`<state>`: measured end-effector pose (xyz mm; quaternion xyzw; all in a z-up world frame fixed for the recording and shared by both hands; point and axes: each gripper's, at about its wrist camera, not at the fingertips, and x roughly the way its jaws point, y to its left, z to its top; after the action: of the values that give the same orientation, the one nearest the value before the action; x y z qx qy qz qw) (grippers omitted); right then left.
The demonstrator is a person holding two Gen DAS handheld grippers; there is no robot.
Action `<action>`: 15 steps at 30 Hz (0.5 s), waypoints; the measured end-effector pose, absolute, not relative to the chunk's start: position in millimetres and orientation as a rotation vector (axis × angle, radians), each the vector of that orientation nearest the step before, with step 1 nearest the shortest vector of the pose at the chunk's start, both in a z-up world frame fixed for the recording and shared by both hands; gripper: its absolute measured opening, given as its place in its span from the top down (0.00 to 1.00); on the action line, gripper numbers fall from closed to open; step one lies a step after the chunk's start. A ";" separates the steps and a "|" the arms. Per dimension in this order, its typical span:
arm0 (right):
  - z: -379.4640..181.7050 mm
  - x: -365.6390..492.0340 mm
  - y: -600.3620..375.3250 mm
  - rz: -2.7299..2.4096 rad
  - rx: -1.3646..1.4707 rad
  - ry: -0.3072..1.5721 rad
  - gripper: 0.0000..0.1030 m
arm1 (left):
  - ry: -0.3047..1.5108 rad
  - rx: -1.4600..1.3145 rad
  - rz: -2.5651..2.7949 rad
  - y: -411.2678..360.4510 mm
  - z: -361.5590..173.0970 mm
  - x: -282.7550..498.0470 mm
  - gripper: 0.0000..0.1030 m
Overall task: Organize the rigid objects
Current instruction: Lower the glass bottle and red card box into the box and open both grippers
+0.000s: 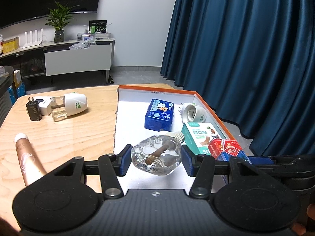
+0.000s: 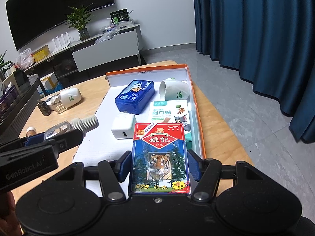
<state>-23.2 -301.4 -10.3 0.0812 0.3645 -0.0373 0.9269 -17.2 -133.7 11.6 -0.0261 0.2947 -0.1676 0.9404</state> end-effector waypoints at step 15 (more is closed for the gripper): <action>-18.4 -16.1 -305.7 -0.099 0.163 0.766 0.30 | 0.626 -0.045 -0.364 -139.2 0.8 -13.7 0.48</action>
<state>-16.1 -305.7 -18.4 0.0795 0.3731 -0.0480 0.9231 -13.7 -139.2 0.8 -0.0219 0.3060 -0.1780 0.9350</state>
